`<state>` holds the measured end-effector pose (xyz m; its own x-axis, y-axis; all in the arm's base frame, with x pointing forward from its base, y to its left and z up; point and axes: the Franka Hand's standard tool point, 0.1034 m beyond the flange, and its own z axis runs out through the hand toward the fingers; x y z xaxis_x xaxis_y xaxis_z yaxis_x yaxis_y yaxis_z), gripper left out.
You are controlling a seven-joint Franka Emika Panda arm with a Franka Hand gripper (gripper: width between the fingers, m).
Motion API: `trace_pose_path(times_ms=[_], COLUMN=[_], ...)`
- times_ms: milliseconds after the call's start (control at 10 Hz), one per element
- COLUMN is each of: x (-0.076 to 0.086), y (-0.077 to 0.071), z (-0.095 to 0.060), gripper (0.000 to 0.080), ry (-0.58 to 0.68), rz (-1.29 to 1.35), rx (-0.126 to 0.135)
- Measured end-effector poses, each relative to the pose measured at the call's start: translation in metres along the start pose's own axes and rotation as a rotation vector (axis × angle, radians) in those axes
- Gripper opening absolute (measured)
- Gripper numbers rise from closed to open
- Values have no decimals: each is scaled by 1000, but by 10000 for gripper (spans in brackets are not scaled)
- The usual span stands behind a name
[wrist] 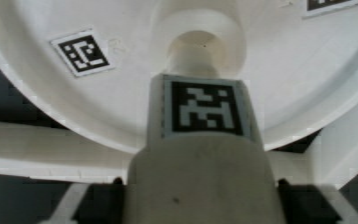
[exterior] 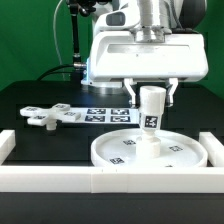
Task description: Assemble round table
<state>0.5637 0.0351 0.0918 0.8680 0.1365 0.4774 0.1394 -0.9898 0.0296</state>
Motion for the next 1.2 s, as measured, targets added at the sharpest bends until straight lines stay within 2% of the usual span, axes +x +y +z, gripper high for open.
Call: trace_pose_path(times_ms=[700,1200], x=[-12,-13], y=[-6,-3], z=[3,9], gripper=[409,409], ry=[-20,20], rz=[-7,-5], rx=[7,-8])
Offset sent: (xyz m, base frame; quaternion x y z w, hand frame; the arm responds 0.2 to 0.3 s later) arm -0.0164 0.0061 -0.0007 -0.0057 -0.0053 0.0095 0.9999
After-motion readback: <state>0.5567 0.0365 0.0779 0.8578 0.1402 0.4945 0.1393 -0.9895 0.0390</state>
